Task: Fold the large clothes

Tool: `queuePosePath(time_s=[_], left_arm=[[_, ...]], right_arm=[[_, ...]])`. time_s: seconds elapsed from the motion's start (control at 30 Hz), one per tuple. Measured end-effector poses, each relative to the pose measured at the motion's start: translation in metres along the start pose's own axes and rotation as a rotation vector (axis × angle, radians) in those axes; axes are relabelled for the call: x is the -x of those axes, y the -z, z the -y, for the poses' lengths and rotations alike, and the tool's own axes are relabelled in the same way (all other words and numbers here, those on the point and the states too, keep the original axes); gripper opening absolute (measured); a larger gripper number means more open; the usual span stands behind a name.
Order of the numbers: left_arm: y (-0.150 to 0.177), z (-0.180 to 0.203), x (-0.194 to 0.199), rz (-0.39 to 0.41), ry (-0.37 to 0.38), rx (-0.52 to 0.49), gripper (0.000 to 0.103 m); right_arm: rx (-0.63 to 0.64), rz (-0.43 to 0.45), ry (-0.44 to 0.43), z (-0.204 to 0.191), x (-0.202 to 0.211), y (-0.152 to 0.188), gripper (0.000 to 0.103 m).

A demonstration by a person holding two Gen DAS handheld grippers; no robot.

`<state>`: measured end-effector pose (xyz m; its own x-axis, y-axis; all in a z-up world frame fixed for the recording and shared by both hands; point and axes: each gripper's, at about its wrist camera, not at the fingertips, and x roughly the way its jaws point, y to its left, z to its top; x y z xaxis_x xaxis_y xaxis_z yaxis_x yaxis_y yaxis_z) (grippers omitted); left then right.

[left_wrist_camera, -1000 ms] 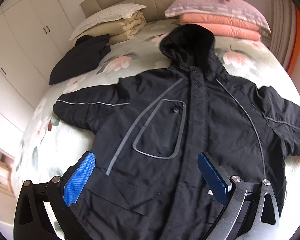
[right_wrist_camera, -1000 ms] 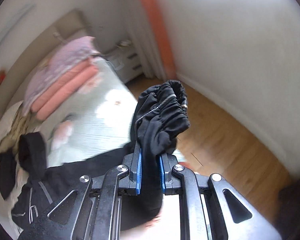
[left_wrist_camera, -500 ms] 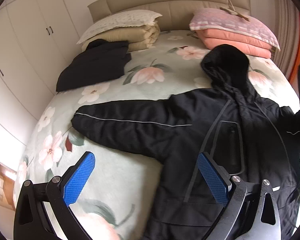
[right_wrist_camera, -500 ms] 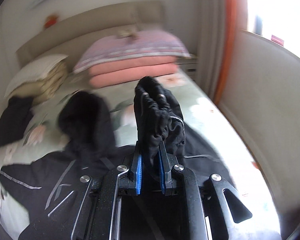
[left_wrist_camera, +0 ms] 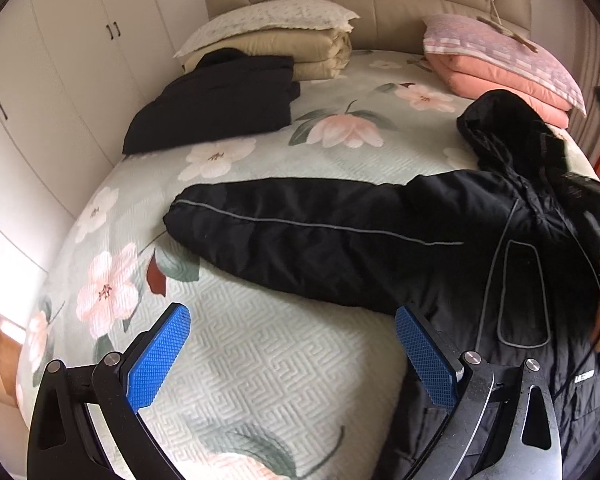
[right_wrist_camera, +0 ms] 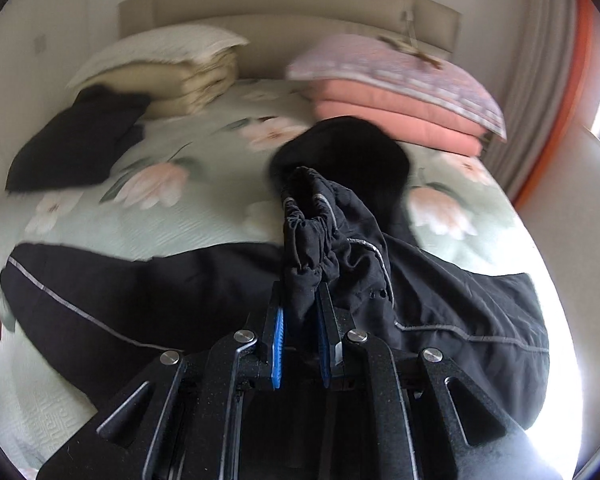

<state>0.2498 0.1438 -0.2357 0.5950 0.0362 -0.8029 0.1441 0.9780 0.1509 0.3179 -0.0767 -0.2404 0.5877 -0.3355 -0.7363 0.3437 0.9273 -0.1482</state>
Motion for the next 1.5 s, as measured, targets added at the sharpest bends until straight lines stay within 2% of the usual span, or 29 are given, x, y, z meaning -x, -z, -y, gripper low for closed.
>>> queuePosePath(time_s=[0.2, 0.33, 0.47, 0.5, 0.57, 0.67, 0.73, 0.83, 0.97, 1.03, 1.13, 1.27, 1.37, 1.5], left_arm=[[0.002, -0.020, -0.018, -0.017, -0.014, 0.017, 0.102], [0.005, -0.029, -0.027, -0.027, -0.025, 0.043, 0.102], [0.007, -0.032, -0.037, -0.035, -0.034, 0.070, 0.102], [0.006, -0.031, -0.039, -0.036, -0.037, 0.073, 0.102], [0.004, -0.030, -0.043, -0.039, -0.047, 0.082, 0.102], [-0.001, -0.028, -0.048, -0.043, -0.054, 0.098, 0.102], [-0.006, -0.023, -0.048, -0.038, -0.059, 0.100, 0.102], [-0.014, -0.012, -0.044, -0.024, -0.071, 0.082, 0.102], [-0.027, 0.010, -0.038, -0.014, -0.051, 0.056, 0.102], [-0.036, 0.025, -0.036, 0.001, -0.022, 0.046, 0.102], [-0.051, 0.059, -0.038, 0.017, 0.058, 0.018, 0.102], [-0.073, 0.131, -0.058, -0.003, 0.256, -0.060, 0.102], [-0.083, 0.185, -0.081, -0.039, 0.379, -0.114, 0.102], [-0.085, 0.238, -0.113, -0.071, 0.414, -0.187, 0.101]], right_arm=[[0.101, -0.089, -0.012, -0.079, -0.040, 0.021, 0.017], [0.193, -0.139, 0.006, -0.113, -0.062, 0.047, 0.020], [0.194, -0.181, -0.053, -0.114, -0.066, 0.070, 0.030], [0.194, -0.192, -0.075, -0.110, -0.065, 0.069, 0.044], [0.190, -0.195, -0.147, -0.105, -0.061, 0.072, 0.057], [0.203, -0.210, -0.229, -0.097, -0.051, 0.074, 0.059], [0.170, -0.213, -0.302, -0.083, -0.041, 0.074, 0.059], [0.127, -0.202, -0.359, -0.061, -0.025, 0.069, 0.059], [0.071, -0.194, -0.361, -0.017, -0.011, 0.061, 0.059], [0.054, -0.175, -0.309, 0.023, -0.006, 0.058, 0.059], [0.015, -0.152, -0.178, 0.092, -0.008, 0.058, 0.059], [-0.076, -0.174, -0.012, 0.187, -0.034, 0.065, 0.058], [-0.169, -0.209, 0.000, 0.238, -0.058, 0.073, 0.049], [-0.208, -0.270, -0.001, 0.269, -0.096, 0.086, 0.045]])
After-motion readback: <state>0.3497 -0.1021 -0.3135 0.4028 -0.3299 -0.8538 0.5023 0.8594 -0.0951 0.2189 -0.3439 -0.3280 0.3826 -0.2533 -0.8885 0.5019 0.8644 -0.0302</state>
